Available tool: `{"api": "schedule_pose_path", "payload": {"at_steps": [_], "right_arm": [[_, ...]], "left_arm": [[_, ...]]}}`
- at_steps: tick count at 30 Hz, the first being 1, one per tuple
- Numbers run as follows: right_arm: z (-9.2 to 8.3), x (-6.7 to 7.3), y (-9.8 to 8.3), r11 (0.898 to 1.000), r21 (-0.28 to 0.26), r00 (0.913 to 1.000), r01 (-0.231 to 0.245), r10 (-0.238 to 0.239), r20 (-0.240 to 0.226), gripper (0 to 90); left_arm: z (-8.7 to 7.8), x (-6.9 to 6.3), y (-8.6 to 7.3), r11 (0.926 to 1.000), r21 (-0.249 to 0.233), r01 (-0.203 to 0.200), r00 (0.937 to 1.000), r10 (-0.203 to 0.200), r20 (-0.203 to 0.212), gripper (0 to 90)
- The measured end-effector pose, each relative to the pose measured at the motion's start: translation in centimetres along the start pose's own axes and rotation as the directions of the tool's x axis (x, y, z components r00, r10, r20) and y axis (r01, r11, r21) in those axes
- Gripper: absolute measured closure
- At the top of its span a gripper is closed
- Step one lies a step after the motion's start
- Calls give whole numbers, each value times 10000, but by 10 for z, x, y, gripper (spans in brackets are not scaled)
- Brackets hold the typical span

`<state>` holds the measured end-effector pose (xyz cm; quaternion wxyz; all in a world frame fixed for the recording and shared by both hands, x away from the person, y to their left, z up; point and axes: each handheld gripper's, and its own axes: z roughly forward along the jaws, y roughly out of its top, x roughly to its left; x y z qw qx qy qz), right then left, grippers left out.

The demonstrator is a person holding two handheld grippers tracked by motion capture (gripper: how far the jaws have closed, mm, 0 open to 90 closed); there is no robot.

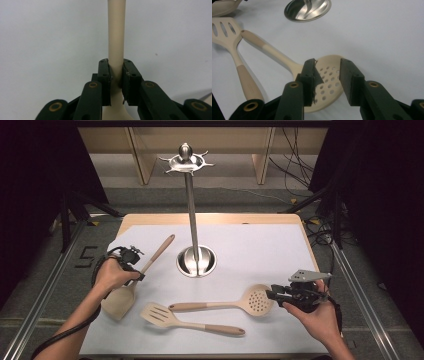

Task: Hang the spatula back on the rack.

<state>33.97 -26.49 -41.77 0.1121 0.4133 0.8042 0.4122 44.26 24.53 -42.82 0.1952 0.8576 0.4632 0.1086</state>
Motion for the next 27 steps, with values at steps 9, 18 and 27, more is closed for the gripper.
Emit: {"api": "schedule_pose_path", "payload": {"at_steps": [9, 18, 27], "right_arm": [[-2, 12, 11, 9991, -419, 10000, 5, -4, 10, 648], [3, 29, 31, 9894, -1402, 9992, 390, -391, 21, 630], [10, 52, 60, 9812, -1638, 9930, 1018, -1102, -428, 606]], "left_arm": [[-40, -9, -22, 9515, -3070, 204, 9998, -176, 119, 778], [-64, -29, -23, 8693, -4941, 137, 9996, -3, 270, 778], [-76, -61, -11, 8146, -5799, -165, 9975, 534, 466, 778]]}}
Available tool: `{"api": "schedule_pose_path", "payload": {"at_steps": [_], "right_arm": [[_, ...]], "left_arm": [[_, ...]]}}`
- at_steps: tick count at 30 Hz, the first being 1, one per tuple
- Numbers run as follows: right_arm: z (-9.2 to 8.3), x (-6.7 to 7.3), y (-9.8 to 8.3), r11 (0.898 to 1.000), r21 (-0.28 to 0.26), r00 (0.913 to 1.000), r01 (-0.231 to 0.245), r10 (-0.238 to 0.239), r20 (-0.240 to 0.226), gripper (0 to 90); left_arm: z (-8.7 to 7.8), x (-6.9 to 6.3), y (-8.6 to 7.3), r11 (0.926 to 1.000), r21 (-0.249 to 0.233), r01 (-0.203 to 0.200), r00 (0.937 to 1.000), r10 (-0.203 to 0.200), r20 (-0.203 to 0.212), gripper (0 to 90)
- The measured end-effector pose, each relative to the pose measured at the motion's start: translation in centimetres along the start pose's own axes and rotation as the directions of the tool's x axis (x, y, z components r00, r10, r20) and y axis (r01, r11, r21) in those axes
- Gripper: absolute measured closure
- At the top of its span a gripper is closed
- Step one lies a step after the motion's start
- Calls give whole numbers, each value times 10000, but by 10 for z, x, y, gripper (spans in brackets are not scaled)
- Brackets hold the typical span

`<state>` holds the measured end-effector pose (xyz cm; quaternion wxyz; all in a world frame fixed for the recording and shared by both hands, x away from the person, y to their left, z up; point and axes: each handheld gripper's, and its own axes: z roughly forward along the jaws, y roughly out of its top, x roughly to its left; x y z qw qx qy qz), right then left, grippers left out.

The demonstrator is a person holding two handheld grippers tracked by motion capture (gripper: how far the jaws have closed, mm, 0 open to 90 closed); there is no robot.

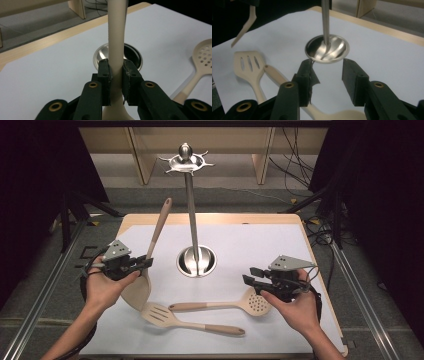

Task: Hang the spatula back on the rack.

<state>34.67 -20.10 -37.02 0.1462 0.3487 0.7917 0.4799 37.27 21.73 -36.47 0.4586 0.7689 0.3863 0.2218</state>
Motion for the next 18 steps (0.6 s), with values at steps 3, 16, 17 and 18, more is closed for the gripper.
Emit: {"api": "schedule_pose_path", "payload": {"at_steps": [3, 16, 17, 18], "right_arm": [[6, 8, 14, 9992, -404, 10000, 81, -83, -54, 583], [32, 31, 60, 9911, -1322, 9964, 181, -289, -800, 536], [32, 31, 60, 9911, -1322, 9964, 181, -289, -800, 536], [36, 35, 67, 9878, -1555, 9956, 0, -147, -929, 528]], "left_arm": [[0, -10, 9, 9994, 92, -333, 9991, 331, 257, 778], [23, -56, 30, 9948, 22, -1023, 9891, 1015, 1064, 777], [23, -56, 30, 9948, 22, -1023, 9891, 1015, 1064, 777], [28, -62, 31, 9949, -63, -1011, 9873, 1011, 1227, 777]]}}
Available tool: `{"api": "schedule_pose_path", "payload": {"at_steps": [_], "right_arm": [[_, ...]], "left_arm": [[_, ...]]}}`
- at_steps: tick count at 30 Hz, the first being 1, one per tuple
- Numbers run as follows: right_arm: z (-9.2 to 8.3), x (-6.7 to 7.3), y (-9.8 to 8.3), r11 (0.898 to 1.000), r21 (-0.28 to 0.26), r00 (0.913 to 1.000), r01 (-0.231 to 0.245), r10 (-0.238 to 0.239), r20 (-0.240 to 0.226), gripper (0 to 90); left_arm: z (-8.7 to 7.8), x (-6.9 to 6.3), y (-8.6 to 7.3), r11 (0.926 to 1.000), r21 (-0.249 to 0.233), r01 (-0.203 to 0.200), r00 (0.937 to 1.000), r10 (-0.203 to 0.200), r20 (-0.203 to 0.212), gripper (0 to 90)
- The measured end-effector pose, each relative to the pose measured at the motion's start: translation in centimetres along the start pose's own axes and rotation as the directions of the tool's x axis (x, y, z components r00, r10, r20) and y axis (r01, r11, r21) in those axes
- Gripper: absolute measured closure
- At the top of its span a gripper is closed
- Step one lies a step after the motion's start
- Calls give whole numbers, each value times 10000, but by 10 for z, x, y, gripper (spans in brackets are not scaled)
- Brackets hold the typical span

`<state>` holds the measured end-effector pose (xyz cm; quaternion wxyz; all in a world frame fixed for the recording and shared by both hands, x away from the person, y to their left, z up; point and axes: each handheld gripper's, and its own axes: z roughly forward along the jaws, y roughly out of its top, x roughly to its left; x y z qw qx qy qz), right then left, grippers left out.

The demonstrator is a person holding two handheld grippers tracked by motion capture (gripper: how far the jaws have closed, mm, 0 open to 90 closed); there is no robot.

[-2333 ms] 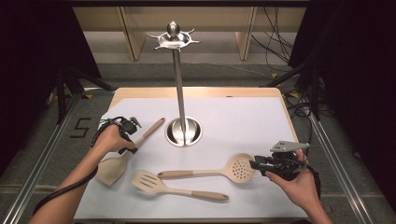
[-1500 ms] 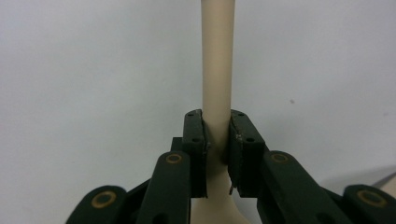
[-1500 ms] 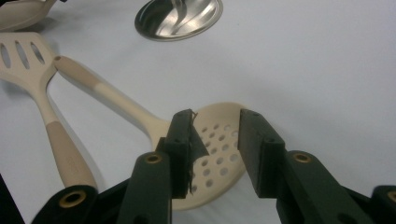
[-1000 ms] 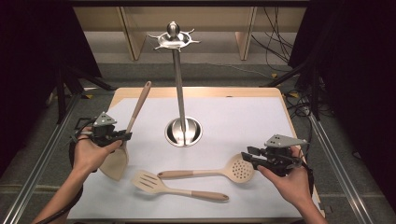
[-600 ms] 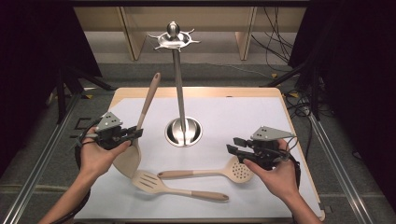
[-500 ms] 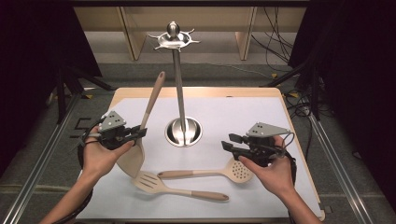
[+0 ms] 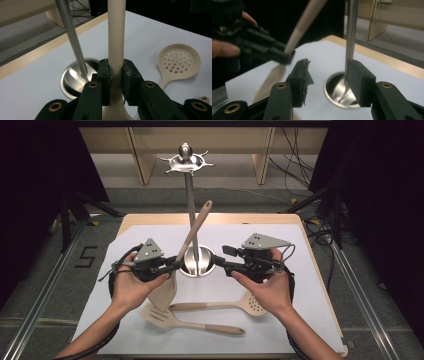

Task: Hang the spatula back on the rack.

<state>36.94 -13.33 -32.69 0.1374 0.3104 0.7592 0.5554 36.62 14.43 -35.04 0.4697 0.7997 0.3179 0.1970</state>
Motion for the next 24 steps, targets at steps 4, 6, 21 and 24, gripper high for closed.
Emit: {"api": "schedule_pose_path", "payload": {"at_steps": [4, 6, 21, 24], "right_arm": [[9, 3, 8, 9995, -251, 9998, -216, 216, 10, 511], [13, 3, 11, 9990, -366, 9996, -270, 273, 65, 510], [19, 3, 22, 9936, -813, 9963, -783, 809, 293, 671], [18, 4, 24, 9925, -847, 9961, -880, 883, -8, 702]], "left_arm": [[7, -7, 3, 9992, 59, -393, 9992, 392, 113, 777], [10, -12, 4, 9996, 16, -265, 9994, 265, 222, 777], [26, -32, 4, 9985, 142, -520, 9973, 512, 535, 774], [26, -31, 5, 9983, 184, -552, 9971, 542, 532, 773]]}}
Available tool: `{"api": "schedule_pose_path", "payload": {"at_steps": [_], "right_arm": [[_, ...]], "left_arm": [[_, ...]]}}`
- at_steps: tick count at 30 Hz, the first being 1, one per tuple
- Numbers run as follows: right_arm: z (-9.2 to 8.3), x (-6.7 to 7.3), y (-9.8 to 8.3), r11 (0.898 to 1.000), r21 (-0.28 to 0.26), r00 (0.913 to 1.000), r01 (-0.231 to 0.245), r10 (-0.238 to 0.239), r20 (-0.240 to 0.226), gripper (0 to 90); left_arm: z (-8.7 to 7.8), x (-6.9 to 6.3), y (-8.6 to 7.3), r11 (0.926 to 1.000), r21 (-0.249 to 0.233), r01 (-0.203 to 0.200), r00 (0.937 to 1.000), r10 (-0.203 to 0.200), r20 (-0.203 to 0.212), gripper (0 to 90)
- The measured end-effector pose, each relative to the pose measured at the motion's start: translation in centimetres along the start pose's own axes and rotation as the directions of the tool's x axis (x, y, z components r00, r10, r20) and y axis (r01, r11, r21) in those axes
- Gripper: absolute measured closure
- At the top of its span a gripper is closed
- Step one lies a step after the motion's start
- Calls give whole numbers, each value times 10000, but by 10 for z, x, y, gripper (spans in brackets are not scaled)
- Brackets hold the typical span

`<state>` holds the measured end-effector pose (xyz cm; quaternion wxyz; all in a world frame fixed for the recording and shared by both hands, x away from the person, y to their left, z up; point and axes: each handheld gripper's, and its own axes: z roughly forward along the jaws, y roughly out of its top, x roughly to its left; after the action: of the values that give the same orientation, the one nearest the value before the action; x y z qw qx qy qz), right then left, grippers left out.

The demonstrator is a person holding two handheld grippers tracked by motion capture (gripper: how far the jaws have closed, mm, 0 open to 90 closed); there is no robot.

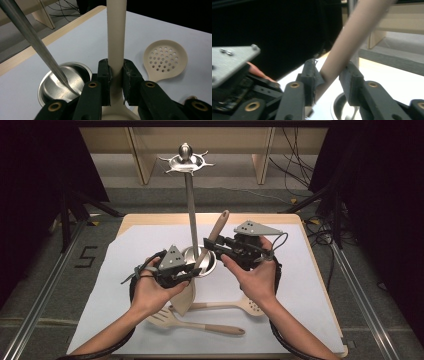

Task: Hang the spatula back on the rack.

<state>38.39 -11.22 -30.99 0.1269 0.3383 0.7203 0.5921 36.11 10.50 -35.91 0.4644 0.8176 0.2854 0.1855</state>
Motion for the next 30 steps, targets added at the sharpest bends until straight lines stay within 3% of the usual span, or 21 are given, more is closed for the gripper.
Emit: {"api": "schedule_pose_path", "payload": {"at_steps": [1, 3, 4, 6, 8, 9, 10, 11, 12, 14, 15, 17, 18, 19, 23, 27, 28, 30], "right_arm": [[-1, 1, 1, 9999, -34, 9998, -144, 144, -99, 718], [-3, 6, 5, 9994, -134, 9962, -320, 308, -813, 759], [-3, 7, 7, 9993, -156, 9943, -328, 311, -1018, 761], [-4, 8, 8, 9998, -190, 9962, -51, 34, -873, 761], [-4, 8, 9, 9985, -186, 9930, 514, -530, -1059, 762], [-4, 8, 9, 9985, -186, 9930, 514, -530, -1059, 762], [-3, 8, 10, 9988, 7, 9872, 496, -490, -1517, 763], [-3, 8, 10, 9988, 7, 9872, 496, -490, -1517, 763], [-1, 8, 10, 9964, -123, 9808, 835, -843, -1760, 763], [0, 10, 10, 9940, -40, 9714, 1094, -1077, -2117, 763], [0, 10, 10, 9940, -40, 9714, 1094, -1077, -2117, 763], [2, 14, 8, 9935, -7, 9634, 1135, -1102, -2444, 763], [2, 15, 7, 9930, -46, 9625, 1179, -1154, -2454, 763], [3, 15, 7, 9928, -113, 9606, 1190, -1180, -2515, 763], [3, 16, 6, 9941, -116, 9556, 1082, -1072, -2744, 763], [2, 15, 6, 9938, -214, 9571, 1092, -1110, -2678, 761], [1, 14, 6, 9963, -210, 9576, 831, -856, -2752, 760], [1, 13, 6, 9968, -207, 9580, 777, -804, -2753, 759]], "left_arm": [[0, 0, 1, 10000, -29, -18, 10000, 18, 13, 773], [1, 1, 2, 9998, -170, -44, 10000, 45, 64, 769], [0, 2, 3, 9989, -442, -162, 9996, 171, 213, 760], [-1, 3, 3, 9977, -645, -192, 9992, 214, 326, 730], [-3, 7, 5, 9959, -883, -214, 9964, 285, 797, 603], [-4, 9, 5, 9943, -1059, -94, 9947, 202, 1008, 603], [-5, 12, 5, 9931, -1176, 20, 9906, 141, 1360, 544], [-7, 14, 5, 9933, -1152, -10, 9881, 187, 1524, 544], [-8, 17, 5, 9905, -1369, 125, 9796, 154, 2006, 541], [-9, 19, 4, 9908, -1323, 276, 9730, 38, 2309, 558], [-9, 19, 4, 9908, -1323, 276, 9730, 38, 2309, 573], [-8, 20, 3, 9901, -1327, 459, 9655, -99, 2602, 600], [-8, 20, 3, 9893, -1322, 618, 9585, -219, 2841, 621], [-8, 19, 2, 9888, -1341, 659, 9572, -247, 2885, 639], [-9, 18, 3, 9894, -1310, 629, 9582, -232, 2852, 755], [-10, 16, 4, 9889, -1368, 585, 9609, -186, 2764, 771], [-10, 14, 5, 9886, -1367, 636, 9640, -254, 2649, 774], [-10, 14, 7, 9890, -1332, 647, 9663, -287, 2560, 775]]}}
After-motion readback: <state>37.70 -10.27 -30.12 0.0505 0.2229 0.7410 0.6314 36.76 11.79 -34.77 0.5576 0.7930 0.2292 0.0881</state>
